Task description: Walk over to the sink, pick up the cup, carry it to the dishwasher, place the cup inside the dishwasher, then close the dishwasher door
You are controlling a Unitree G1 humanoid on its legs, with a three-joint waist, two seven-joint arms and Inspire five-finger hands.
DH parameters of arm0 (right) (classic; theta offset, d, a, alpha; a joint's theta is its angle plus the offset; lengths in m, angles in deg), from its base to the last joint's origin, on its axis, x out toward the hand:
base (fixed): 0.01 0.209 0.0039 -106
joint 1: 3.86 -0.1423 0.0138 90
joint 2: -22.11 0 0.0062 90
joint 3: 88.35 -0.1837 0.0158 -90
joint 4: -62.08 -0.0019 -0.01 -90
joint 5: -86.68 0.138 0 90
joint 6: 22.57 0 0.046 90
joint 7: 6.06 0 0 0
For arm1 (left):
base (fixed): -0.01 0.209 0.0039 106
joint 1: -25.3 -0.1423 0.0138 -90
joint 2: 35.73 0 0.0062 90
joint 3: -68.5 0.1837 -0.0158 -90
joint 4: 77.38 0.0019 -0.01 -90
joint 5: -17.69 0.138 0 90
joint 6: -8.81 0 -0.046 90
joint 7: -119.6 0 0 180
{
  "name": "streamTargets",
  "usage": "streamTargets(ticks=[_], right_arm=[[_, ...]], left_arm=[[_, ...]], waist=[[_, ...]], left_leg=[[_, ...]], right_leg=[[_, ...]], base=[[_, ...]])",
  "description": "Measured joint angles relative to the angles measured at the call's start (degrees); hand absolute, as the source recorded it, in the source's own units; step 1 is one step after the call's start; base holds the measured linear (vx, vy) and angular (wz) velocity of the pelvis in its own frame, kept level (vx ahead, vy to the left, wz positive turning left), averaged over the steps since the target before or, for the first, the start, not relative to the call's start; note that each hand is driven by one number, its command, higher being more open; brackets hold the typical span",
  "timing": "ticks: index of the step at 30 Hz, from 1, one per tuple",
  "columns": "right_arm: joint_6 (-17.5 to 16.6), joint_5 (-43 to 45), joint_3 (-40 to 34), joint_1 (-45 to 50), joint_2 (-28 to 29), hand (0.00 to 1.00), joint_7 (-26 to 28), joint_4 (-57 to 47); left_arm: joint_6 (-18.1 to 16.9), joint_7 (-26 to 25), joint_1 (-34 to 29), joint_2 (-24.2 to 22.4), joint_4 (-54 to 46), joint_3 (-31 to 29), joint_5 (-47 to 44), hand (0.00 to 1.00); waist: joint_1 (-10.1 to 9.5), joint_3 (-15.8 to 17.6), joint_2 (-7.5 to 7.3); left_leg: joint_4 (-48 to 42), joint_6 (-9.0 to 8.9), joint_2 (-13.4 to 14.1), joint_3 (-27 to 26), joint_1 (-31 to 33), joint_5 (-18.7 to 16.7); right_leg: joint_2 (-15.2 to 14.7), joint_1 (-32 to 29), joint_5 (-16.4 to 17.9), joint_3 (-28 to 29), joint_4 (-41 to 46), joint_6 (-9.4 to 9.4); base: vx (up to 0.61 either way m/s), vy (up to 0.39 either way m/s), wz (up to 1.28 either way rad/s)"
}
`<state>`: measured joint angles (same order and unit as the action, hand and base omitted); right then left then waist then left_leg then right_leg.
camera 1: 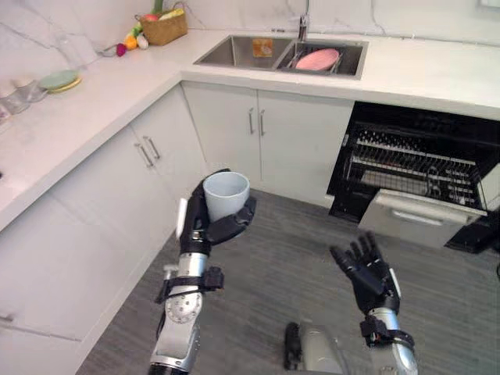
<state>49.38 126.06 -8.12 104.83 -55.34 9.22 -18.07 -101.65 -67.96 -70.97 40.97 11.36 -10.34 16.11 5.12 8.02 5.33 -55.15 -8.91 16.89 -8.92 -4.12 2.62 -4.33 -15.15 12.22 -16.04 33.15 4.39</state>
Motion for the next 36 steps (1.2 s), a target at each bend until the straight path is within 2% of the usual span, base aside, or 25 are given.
streamTargets(ticks=[1, 2, 3, 4, 6, 7, 8, 9, 10, 11, 12, 13, 14, 17, 19, 20, 21, 23, 25, 27, 28, 29, 31, 34, 36], right_arm=[[-1.2, 0.0, -0.2, 0.0, 0.4, 1.00, -0.1, -2.1], [-2.1, 0.2, -0.7, -0.1, 0.7, 1.00, -0.2, -3.6], [-2.4, 1.1, -0.6, -0.1, 0.8, 1.00, -0.1, -4.2], [-2.6, 2.5, -0.5, -0.2, 1.4, 1.00, -0.1, -5.0], [-2.7, 3.9, 0.4, -0.7, 1.3, 1.00, 0.0, -6.5], [-3.2, 3.9, 1.4, -2.2, 1.1, 1.00, 0.0, -7.0], [-3.4, 3.9, 2.1, -4.1, 0.6, 1.00, -0.2, -6.6], [-3.6, 3.9, 2.4, -5.0, 0.2, 1.00, -0.6, -6.1], [-4.0, 3.8, 2.6, -6.7, -0.4, 1.00, -1.2, -4.6], [-4.5, 3.8, 2.7, -7.3, -0.8, 1.00, -2.0, -3.6], [-4.8, 3.8, 2.6, -7.1, -1.1, 1.00, -2.2, -3.3], [-5.1, 3.8, 2.6, -7.0, -1.0, 1.00, -2.7, -2.0], [-5.3, 3.8, 2.4, -6.7, -1.0, 1.00, -3.2, -0.3], [-5.3, 5.1, -0.4, -6.8, -0.4, 1.00, -4.2, 2.7], [-5.1, 6.1, -2.1, -6.8, 0.6, 1.00, -4.2, 4.1], [-5.0, 5.9, -1.9, -6.8, 1.0, 1.00, -4.2, 4.5], [-5.0, 5.3, -1.0, -6.9, 1.4, 1.00, -4.1, 5.2], [-4.7, 4.8, 0.1, -7.0, 1.4, 1.00, -3.9, 5.6], [-4.7, 4.8, 0.7, -7.2, 1.5, 1.00, -2.9, 5.5], [-4.7, 4.1, 1.3, -7.1, 1.5, 1.00, -2.5, 4.7], [-4.7, 3.7, 1.3, -7.5, 0.3, 1.00, -2.1, 4.5], [-4.7, 3.7, 1.0, -8.1, -0.6, 1.00, -2.1, 4.0], [-4.7, 3.7, -0.8, -8.0, -1.2, 1.00, -2.1, 4.0], [-5.4, 3.8, -3.3, -7.9, -1.1, 1.00, -2.4, 2.9], [-5.7, 3.8, -3.5, -7.8, -0.9, 1.00, -2.5, 2.7]], left_arm=[[0.0, 0.3, -0.1, -0.4, -0.9, 0.2, 0.4, 0.00], [0.0, 0.4, -0.1, -0.4, -1.9, 0.1, 0.4, 0.00], [0.0, 0.4, -0.2, -0.4, -2.4, -0.1, 0.4, 0.00], [0.0, 0.4, -0.5, -0.3, -3.5, -0.8, 0.1, 0.00], [0.0, 0.4, -0.8, -0.4, -5.3, -1.2, -1.7, 0.00], [-0.2, 0.3, -1.2, -0.6, -7.1, -1.5, -1.8, 0.00], [-1.1, 0.3, -1.1, -0.8, -8.1, -1.4, -1.5, 0.00], [-1.8, 0.2, -1.1, -0.8, -8.1, -1.4, -0.8, 0.00], [-2.5, 0.0, -1.1, -0.7, -8.2, -1.4, 0.4, 0.00], [-3.1, -0.3, -1.1, -0.4, -8.1, -1.2, 1.1, 0.00], [-3.7, -0.7, -1.2, -0.2, -8.0, -0.9, 1.2, 0.00], [-5.2, -1.7, -1.4, 1.1, -7.6, -0.9, 1.6, 0.00], [-6.0, -2.1, -1.3, 2.0, -7.0, -1.1, 1.6, 0.00], [-6.1, -2.0, 0.1, 2.9, -6.8, -2.0, 1.7, 0.00], [-6.4, -2.1, 0.1, 2.8, -6.8, -3.3, 1.6, 0.00], [-6.8, -2.1, 0.1, 3.3, -6.9, -4.0, 1.6, 0.00], [-7.3, -2.5, 0.1, 3.8, -7.2, -4.9, 1.6, 0.00], [-8.7, -3.6, 0.1, 3.8, -7.4, -4.7, 1.6, 0.00], [-9.9, -4.4, 0.1, 4.1, -7.4, -4.6, 1.6, 0.00], [-11.3, -4.8, -0.6, 4.9, -7.8, -4.9, 1.7, 0.00], [-11.9, -5.0, -1.6, 3.7, -7.7, -4.9, 1.7, 0.00], [-11.9, -4.9, -1.2, 2.8, -7.7, -4.3, 1.9, 0.00], [-11.9, -4.5, -0.2, 2.8, -7.6, -2.0, 4.0, 0.00], [-11.9, -4.0, 2.4, 3.1, -6.1, 0.7, 5.3, 0.00], [-11.9, -4.2, 2.8, 3.5, -4.6, 1.4, 6.1, 0.00]], waist=[[0.06, -0.1, 0.46], [-0.01, -0.3, 0.90], [-0.13, -0.1, 0.48], [-1.03, 0.0, 0.30], [-2.85, -0.2, -0.05], [-2.83, -0.3, -0.14], [-3.10, -0.2, -0.39], [-3.15, -0.2, -0.37], [-3.33, -0.2, -0.39], [-3.78, -0.3, -0.27], [-4.12, -0.5, 0.00], [-4.51, -1.4, -1.11], [-3.60, -2.8, -3.17], [-2.30, -3.0, -5.84], [-2.48, -3.0, -5.89], [-2.58, -3.0, -5.86], [-2.46, -3.0, -5.53], [-2.49, -2.9, -5.30], [-1.99, -2.8, -5.08], [-2.13, -3.5, -7.23], [-2.77, -3.6, -5.53], [-2.26, -3.3, -4.02], [-1.54, -2.9, -3.49], [-0.45, -2.5, -3.30], [-0.22, -2.2, -3.74]], left_leg=[[-10.4, 0.13, 1.4, 0.7, 5.5, -0.7], [-17.0, 2.19, 2.4, 0.1, 10.1, -3.6], [-18.2, 3.45, 2.5, -0.7, 11.9, -5.2], [-16.6, 6.44, 3.1, -3.4, 14.4, -8.8], [-2.5, 7.40, 3.1, -9.5, 16.3, -12.7], [13.5, 7.15, 1.1, -12.3, 16.6, -13.2], [30.1, 5.22, -2.2, -11.6, 17.0, -11.8], [36.5, 4.51, -3.6, -10.9, 17.0, -10.3], [44.5, 3.48, -5.4, -9.1, 17.4, -7.0], [46.9, 2.95, -6.2, -8.4, 17.3, -4.7], [46.7, 3.94, -6.4, -7.8, 17.2, -3.4], [42.2, 4.77, -8.3, -5.5, 17.4, 0.6], [37.4, 7.32, -10.3, -5.5, 18.7, -2.4], [34.0, 9.69, -13.4, -7.8, 17.5, -6.6], [34.2, 12.07, -14.1, -10.4, 12.9, -10.0], [35.9, 12.68, -14.0, -11.4, 10.4, -10.4], [40.0, 12.74, -13.6, -12.9, 5.5, -10.5], [43.6, 12.29, -12.5, -15.1, 0.6, -10.5], [45.1, 10.86, -11.4, -17.2, -2.2, -11.2], [44.3, 8.27, -12.3, -19.3, -4.0, -13.1], [44.3, 7.56, -11.2, -19.9, -4.7, -14.7], [44.6, 7.45, -10.6, -19.7, -4.9, -15.4], [46.4, 7.51, -10.8, -18.4, -6.0, -15.5], [44.0, 6.84, -11.0, -17.5, -6.0, -16.9], [35.5, 6.66, -10.1, -17.3, -3.8, -17.1]], right_leg=[[1.3, 2.8, 1.7, 0.2, -1.0, 0.40], [2.3, 6.2, 2.9, 0.9, -2.4, 1.16], [2.7, 8.2, 3.4, 1.3, -3.4, 1.28], [3.3, 12.1, 3.3, 2.9, -6.0, 1.07], [3.1, 16.2, 3.0, 6.2, -9.7, 0.48], [2.3, 17.2, 3.0, 7.8, -11.3, 0.37], [1.1, 18.0, 3.4, 10.2, -11.7, -0.26], [0.7, 18.2, 3.5, 11.3, -12.0, -0.53], [0.0, 19.1, 4.2, 13.3, -12.2, -1.98], [-0.7, 20.5, 6.1, 14.6, -12.1, -5.38], [-0.9, 21.2, 7.5, 15.2, -12.1, -6.81], [-2.9, 22.3, 10.0, 16.4, -11.6, -8.12], [-5.9, 22.4, 10.5, 15.8, -10.7, -8.96], [-11.0, 19.0, 8.1, 14.2, -1.0, -11.62], [-14.7, 13.9, -0.4, 12.2, 11.9, -12.81], [-16.3, 11.6, -2.3, 11.0, 17.2, -12.35], [-17.9, 7.1, -0.7, 6.7, 25.8, -9.29], [-18.0, 3.4, 1.1, 1.4, 27.1, -6.96], [-17.7, 0.4, 1.7, -6.1, 19.0, -5.94], [-16.0, 0.1, -3.5, -16.8, 1.6, -1.73], [-14.0, 1.8, -1.8, -19.5, -1.5, -0.28], [-12.3, 1.6, -1.9, -18.7, -2.8, -0.34], [-10.8, 0.8, -1.8, -16.9, -2.9, -0.34], [-10.4, -0.3, -0.3, -15.0, -1.4, -1.35], [-11.2, 0.0, 0.8, -13.2, -1.2, -1.83]], base=[[0.66, -0.132, -0.31], [0.56, -0.089, -0.26], [0.57, -0.076, -0.47], [0.56, -0.061, -0.77], [0.54, -0.020, -0.90], [0.53, 0.068, -0.86], [0.54, 0.113, -0.85], [0.64, 0.240, -0.93], [0.64, 0.297, -1.02], [0.53, 0.254, -1.07], [0.52, 0.325, -1.21], [0.50, 0.341, -0.91], [0.60, 0.396, -0.58], [0.44, 0.254, -0.13], [0.51, 0.266, -0.52], [0.45, 0.175, -0.70], [0.33, 0.096, -0.64], [0.30, 0.045, -0.72], [0.24, -0.043, -0.69], [0.25, -0.099, -0.90], [0.29, -0.082, -1.15], [0.28, -0.052, -1.04], [0.21, -0.021, -0.63], [0.12, -0.015, -0.41], [0.05, -0.010, -0.30]])
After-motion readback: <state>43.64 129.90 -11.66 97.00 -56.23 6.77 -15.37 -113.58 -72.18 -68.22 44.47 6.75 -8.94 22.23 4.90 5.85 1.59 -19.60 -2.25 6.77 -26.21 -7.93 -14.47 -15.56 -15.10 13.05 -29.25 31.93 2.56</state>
